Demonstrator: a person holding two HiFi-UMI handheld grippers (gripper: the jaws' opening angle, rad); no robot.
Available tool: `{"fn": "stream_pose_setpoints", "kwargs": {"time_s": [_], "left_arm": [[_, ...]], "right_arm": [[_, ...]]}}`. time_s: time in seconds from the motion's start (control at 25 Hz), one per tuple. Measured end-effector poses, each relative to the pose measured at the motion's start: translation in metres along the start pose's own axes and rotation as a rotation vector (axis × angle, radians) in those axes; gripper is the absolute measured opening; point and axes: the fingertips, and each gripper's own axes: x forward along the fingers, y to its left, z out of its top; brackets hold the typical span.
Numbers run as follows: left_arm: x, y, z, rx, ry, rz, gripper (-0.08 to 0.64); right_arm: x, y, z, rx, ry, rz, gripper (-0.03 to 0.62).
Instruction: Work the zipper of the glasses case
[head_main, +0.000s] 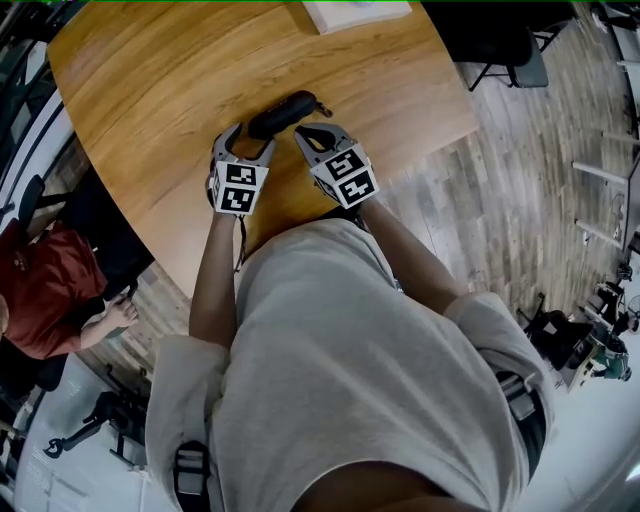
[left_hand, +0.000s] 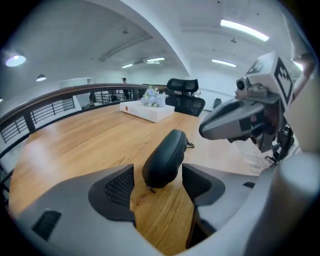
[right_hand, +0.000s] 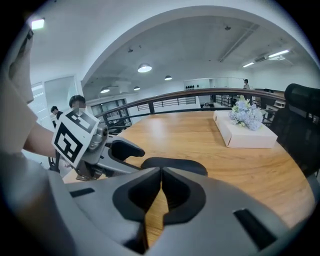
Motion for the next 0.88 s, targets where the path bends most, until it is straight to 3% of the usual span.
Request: {"fn": "stream_pose_setpoints", "kwargs": {"time_s": [0.12,0.28,0.36,0.64,0.88], "left_arm": [[-0.029,0.002,0.011,-0.061,-0.07,0.043,0.284],[-0.076,0.003,0.028,-0.104,-0.189,0.101,0.094],[-0.093,0.001,0.035,-0.106,-0.239,0.109,0.049],[-0.14,-0.01,0.054,-0.085,-0.314,0.133,0.028],[-0.172,-0.02,0.097,-0.07,-0.412,0.19,0.025]], "right_arm": [[-0.009,0.008,0.009,0.005,-0.053,-0.067,0.026],[-0.032,0.021,0.027,0.011,-0.142,-0.181,0.026],[-0.045,0.026,0.036,0.017,-0.183,-0.233,0.026],[-0.091,0.039,0.062,0.006,-0.279,-0.325,0.026],[-0.134,0.035,0.09,-0.034,-0.371,-0.361,0.026]]}}
